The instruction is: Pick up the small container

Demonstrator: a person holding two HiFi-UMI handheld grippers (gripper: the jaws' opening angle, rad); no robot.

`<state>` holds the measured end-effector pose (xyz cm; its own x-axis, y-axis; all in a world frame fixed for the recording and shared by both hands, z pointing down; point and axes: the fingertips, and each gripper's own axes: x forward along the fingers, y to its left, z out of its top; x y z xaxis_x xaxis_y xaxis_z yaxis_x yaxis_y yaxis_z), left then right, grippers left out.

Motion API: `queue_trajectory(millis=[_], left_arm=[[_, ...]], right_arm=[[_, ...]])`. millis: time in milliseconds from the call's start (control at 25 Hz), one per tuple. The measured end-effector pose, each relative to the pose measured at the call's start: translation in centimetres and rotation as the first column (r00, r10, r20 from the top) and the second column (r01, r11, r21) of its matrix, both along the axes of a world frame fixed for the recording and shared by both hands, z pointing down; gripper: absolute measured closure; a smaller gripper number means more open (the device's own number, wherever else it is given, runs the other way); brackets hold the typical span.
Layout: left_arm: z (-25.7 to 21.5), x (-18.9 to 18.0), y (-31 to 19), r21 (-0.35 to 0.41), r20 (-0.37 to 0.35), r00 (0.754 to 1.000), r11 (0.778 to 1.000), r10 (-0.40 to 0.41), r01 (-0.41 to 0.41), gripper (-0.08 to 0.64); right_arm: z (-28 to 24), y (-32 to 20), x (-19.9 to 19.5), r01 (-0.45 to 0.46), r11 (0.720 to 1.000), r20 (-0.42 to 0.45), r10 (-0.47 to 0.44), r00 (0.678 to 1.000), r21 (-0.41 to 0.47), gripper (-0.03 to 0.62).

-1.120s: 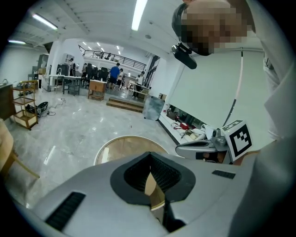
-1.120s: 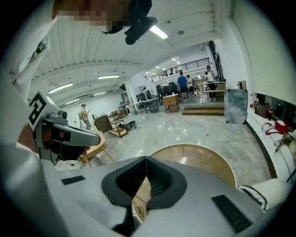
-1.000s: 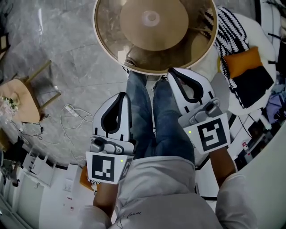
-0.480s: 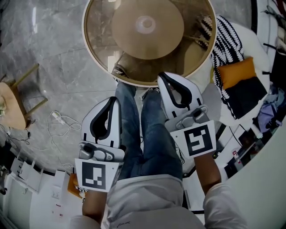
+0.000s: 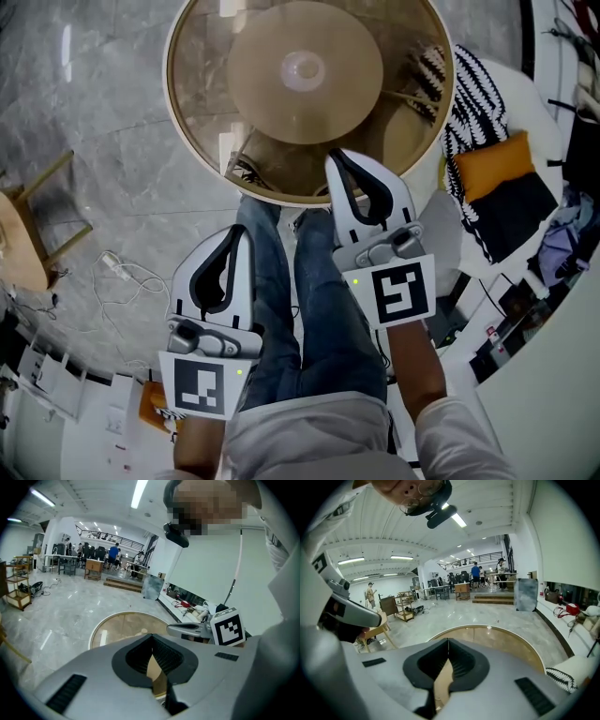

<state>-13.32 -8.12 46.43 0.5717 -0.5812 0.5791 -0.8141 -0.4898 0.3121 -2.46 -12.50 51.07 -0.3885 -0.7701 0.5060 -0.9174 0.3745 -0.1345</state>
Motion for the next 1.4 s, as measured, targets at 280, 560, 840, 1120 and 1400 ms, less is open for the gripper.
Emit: queue_trajectory(millis=[280,560,840,1120,1400], left_arm=[[1.3,-0.5,-0.4,0.006,0.003,1.000,1.000,-0.006,0.006,0.543],[2.0,-0.5,-1.0,0.023,-0.017,0.999,0.999,-0.033,0.033,0.544],[2.9,-0.7,-1.3,-0.002,-0.038,0.998,0.999,-0.042,0.042,0.545],[3.1,-1.1,-1.5,0.003,-0.067,0.997,0.999,-0.047,0.047,0.545],[3.2,-2.4,-1.9,0.006,-0.091,0.993,0.997,-0.078,0.079,0.544]], right_arm=[[1.8,-1.7,0.1,-0.041,0.999,0.003,0.041,0.999,0.014,0.575],[4.2,-2.7,-0.2,-0.049,0.998,-0.021,0.050,0.999,0.035,0.575],[6.9,-5.0,0.2,-0.125,0.991,-0.033,0.126,0.991,0.041,0.574],[9.5,-6.5,0.8,-0.175,0.985,-0.041,0.175,0.984,-0.006,0.497],[11.7,-7.7,0.7,-0.190,0.980,-0.051,0.187,0.981,-0.053,0.413]])
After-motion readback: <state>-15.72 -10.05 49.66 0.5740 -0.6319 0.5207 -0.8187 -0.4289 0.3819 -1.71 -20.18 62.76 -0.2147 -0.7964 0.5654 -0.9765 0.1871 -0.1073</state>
